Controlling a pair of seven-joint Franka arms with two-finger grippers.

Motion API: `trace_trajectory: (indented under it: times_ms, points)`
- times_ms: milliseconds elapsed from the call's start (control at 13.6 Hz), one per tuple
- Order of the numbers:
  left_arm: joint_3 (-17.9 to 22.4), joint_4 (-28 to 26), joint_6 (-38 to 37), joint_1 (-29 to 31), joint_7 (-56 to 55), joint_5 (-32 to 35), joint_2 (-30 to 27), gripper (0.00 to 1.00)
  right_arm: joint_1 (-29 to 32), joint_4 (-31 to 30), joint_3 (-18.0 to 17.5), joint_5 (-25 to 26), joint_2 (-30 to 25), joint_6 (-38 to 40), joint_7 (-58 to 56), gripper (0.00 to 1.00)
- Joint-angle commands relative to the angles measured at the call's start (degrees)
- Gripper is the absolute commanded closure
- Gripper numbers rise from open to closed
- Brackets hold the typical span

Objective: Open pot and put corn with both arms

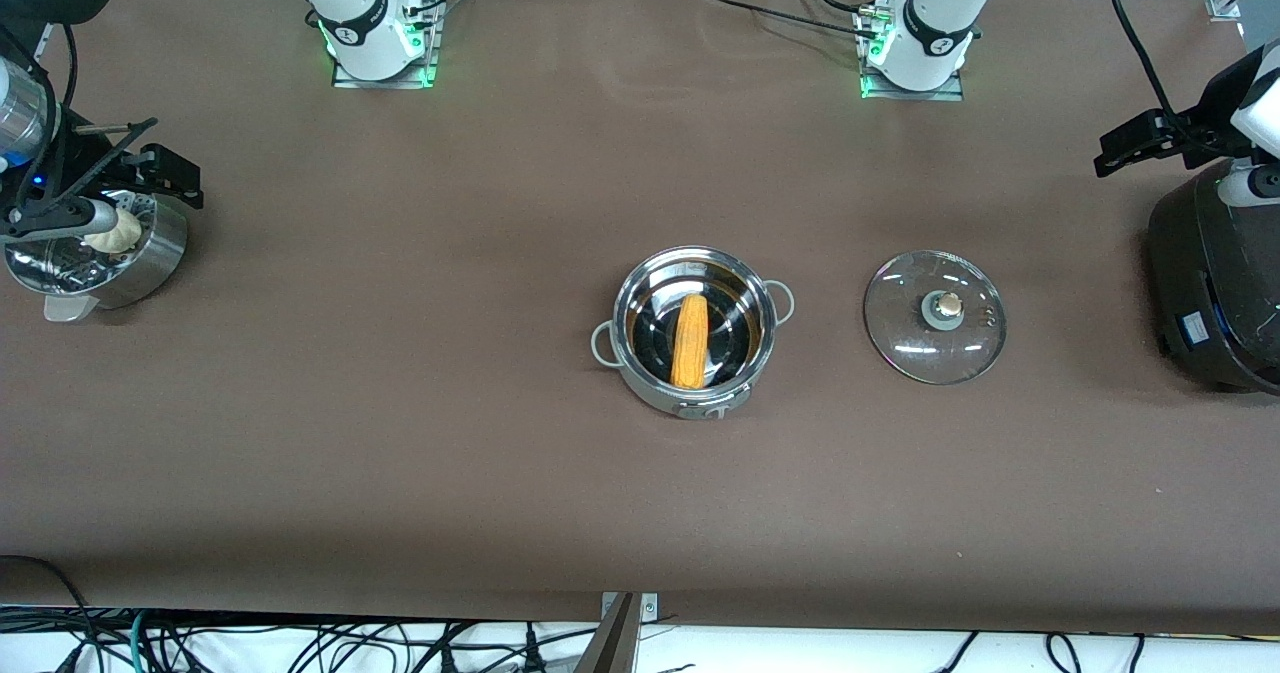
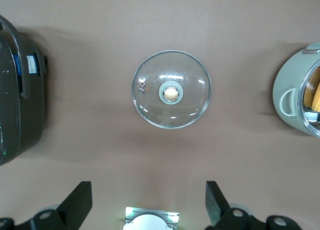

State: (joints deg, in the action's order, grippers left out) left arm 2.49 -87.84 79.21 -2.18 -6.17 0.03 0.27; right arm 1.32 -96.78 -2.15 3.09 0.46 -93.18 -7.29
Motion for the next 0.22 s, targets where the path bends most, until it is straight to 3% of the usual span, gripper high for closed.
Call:
trace_trajectory:
  times_ms: [0, 147]
  points:
    - [0.1, 1.4, -1.3, -0.1, -0.2, -0.4, 0.2, 0.00, -0.2, 1.6, 0.1, 0.6, 0.5, 0.5, 0.1, 0.00]
    - [0.1, 1.4, -1.3, -0.1, -0.2, -0.4, 0.2, 0.00, -0.4, 1.6, 0.0, 0.4, 0.5, 0.5, 0.1, 0.00]
